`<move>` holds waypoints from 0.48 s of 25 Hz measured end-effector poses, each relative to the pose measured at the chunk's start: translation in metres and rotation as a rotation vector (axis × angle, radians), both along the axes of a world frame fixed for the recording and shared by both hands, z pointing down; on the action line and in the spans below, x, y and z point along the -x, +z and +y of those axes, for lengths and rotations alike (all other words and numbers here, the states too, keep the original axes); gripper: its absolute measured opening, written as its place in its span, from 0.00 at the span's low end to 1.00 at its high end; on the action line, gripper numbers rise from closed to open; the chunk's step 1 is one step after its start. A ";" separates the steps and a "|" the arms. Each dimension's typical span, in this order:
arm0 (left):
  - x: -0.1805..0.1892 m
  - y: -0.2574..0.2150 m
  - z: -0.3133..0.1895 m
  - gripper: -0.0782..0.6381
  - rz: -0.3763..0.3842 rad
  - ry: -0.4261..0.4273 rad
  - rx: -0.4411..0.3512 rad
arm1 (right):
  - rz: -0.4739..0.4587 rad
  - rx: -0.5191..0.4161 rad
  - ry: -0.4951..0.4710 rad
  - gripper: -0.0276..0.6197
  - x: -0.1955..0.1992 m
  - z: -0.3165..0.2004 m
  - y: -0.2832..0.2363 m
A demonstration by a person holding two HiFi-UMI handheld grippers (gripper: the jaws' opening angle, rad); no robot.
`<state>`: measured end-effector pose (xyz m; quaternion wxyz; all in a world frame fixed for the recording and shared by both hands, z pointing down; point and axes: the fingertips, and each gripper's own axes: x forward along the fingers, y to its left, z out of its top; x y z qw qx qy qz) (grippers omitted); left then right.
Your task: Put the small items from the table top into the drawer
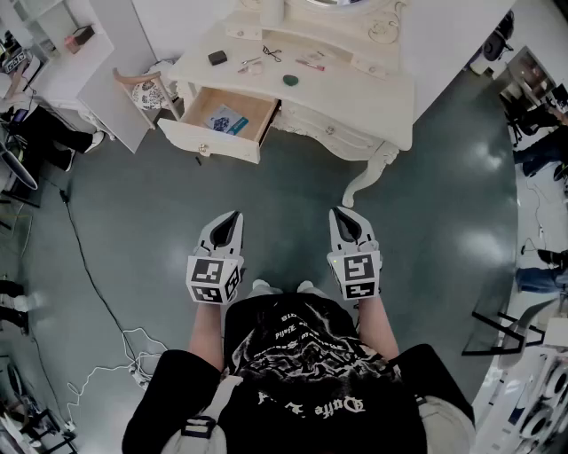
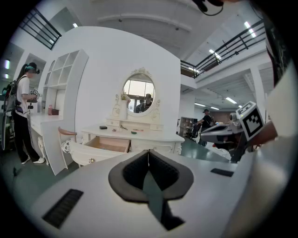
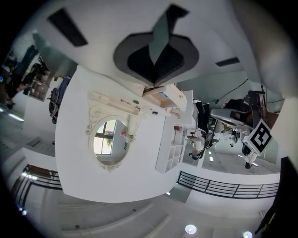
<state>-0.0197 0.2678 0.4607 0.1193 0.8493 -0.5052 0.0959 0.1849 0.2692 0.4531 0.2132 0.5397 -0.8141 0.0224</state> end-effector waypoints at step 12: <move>0.011 -0.013 -0.007 0.13 -0.048 0.057 -0.058 | -0.013 -0.020 0.003 0.06 0.025 -0.007 0.000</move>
